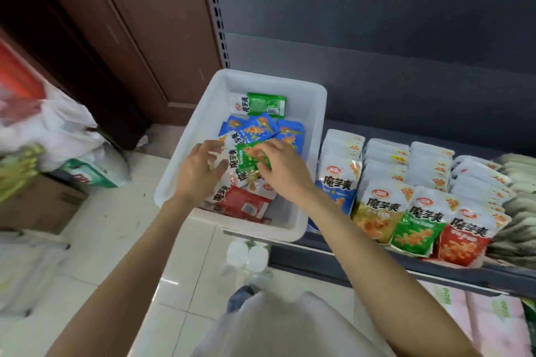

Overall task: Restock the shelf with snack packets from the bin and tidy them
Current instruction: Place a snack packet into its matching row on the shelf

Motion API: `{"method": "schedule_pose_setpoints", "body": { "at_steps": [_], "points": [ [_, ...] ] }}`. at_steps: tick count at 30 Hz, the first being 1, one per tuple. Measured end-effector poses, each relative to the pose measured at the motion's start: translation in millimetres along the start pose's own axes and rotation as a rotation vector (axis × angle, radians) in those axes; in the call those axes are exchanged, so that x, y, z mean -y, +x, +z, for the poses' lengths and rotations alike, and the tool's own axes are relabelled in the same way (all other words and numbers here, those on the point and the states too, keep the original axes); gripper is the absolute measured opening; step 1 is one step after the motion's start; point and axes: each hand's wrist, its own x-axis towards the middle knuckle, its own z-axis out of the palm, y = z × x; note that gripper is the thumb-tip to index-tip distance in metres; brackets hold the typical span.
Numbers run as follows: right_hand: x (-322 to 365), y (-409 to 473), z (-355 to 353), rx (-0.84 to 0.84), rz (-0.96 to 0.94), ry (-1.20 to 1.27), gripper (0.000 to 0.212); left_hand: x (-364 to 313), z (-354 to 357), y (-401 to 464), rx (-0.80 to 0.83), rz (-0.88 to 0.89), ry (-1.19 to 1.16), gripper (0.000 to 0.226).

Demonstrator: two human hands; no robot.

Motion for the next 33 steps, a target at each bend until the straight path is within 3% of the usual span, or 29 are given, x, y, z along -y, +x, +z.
{"method": "schedule_pose_setpoints", "body": {
  "at_steps": [4,9,11,14,16,18,21,23,27,31,33],
  "points": [
    [-15,60,40,0.138,0.046,-0.223,0.046,19,10,31,0.179,-0.165,-0.011,0.023],
    [-26,91,63,0.339,0.175,-0.491,0.081,30,31,39,0.491,-0.316,-0.009,0.02],
    [-25,93,64,0.314,0.224,-0.509,0.087,31,36,40,0.527,-0.349,-0.051,0.026],
    [-26,88,64,0.145,0.286,-0.543,0.076,31,40,44,0.517,-0.41,-0.181,0.034],
    [-24,81,60,-0.023,0.374,-0.424,0.058,27,39,47,0.484,-0.454,-0.275,0.044],
    [-19,72,54,-0.179,0.546,-0.052,0.04,21,36,47,0.448,-0.471,-0.411,0.05],
    [-9,58,51,-0.277,0.655,0.699,0.03,-1,23,40,0.371,-0.447,-0.765,0.035],
    [1,43,45,-0.297,0.638,0.935,0.028,-17,13,35,0.335,-0.375,-0.954,0.021],
    [15,6,22,-0.325,0.533,1.096,0.013,-38,6,28,0.252,-0.319,-0.992,0.013],
    [16,-30,-3,-0.254,0.386,0.958,0.019,-68,3,16,0.307,-0.339,-1.079,0.015],
    [14,-51,-19,-0.271,0.342,0.886,0.021,-86,4,6,0.344,-0.323,-1.129,0.026]
  ]
}}
